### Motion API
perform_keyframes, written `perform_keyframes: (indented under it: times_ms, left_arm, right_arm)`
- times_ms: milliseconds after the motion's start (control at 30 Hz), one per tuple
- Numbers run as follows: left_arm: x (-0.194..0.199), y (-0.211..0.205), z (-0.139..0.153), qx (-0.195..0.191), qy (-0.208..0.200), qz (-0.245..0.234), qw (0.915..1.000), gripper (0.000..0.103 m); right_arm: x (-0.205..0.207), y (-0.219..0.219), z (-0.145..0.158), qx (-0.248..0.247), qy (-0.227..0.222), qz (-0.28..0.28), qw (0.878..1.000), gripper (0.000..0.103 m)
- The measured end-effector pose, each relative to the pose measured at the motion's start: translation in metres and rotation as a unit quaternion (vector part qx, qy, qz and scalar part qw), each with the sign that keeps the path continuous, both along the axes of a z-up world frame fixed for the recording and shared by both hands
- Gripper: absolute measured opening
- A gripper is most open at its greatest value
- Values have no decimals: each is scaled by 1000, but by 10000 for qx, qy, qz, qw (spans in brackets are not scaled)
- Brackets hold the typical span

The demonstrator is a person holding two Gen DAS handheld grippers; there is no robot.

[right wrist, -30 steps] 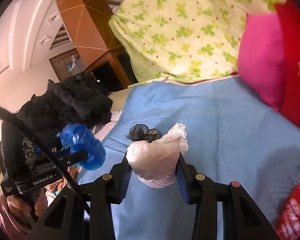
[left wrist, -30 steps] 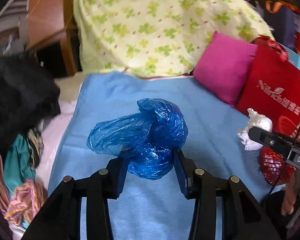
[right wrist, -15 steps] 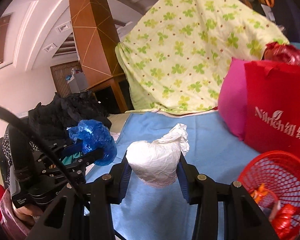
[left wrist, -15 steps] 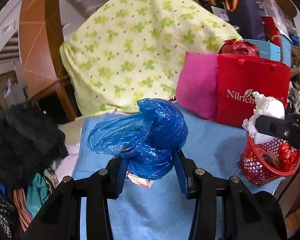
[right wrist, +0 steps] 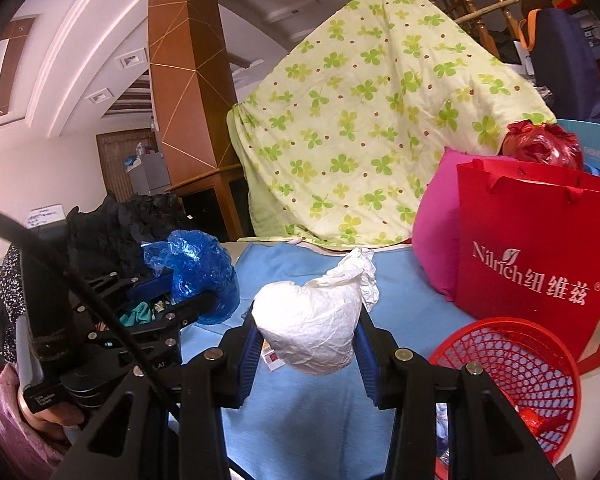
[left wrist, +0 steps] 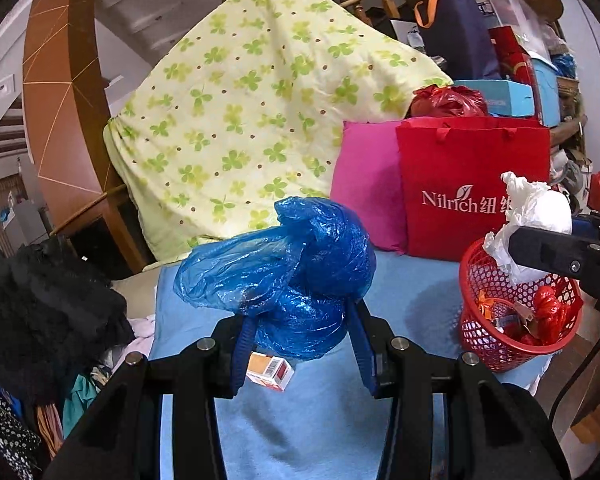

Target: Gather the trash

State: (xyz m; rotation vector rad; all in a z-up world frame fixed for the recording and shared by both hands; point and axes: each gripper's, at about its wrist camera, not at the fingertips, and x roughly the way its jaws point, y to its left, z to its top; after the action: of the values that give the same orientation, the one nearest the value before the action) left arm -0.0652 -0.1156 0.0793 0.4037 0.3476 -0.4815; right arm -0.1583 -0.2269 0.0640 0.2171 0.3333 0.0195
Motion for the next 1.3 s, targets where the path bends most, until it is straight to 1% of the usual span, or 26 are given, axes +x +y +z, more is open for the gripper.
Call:
perform_keyframes:
  times_ms: [433, 1300]
  left_arm:
    - [-10, -20, -3, 190, -43, -171, 9997, 46]
    - [-12, -31, -6, 434, -50, -394, 9983, 46]
  right_arm:
    - [-14, -24, -1, 149, -58, -182, 9997, 46]
    - [-27, -35, 1, 274, -127, -356, 9989, 46]
